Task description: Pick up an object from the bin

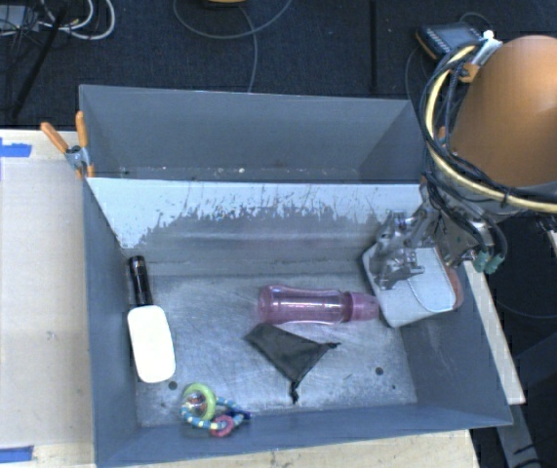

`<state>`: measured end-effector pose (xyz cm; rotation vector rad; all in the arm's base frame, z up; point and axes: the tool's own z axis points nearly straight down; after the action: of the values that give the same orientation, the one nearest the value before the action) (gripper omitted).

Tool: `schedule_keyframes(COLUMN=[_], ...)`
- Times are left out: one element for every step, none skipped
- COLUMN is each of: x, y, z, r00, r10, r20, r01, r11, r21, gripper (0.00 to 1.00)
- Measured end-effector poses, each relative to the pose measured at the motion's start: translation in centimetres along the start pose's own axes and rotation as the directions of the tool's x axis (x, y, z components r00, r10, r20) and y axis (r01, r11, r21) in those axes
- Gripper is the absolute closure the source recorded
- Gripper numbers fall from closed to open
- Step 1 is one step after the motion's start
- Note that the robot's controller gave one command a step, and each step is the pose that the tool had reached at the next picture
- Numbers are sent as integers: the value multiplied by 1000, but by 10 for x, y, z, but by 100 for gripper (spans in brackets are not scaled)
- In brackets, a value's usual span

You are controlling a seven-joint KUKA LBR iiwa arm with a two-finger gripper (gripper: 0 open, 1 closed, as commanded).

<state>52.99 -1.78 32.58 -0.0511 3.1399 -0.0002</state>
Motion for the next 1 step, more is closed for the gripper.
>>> schedule_keyframes(x=[-24], y=[6], z=[44], r00=[999], r10=[40], r20=[8], r01=[-40], r11=[999], r21=[0], gripper=[100])
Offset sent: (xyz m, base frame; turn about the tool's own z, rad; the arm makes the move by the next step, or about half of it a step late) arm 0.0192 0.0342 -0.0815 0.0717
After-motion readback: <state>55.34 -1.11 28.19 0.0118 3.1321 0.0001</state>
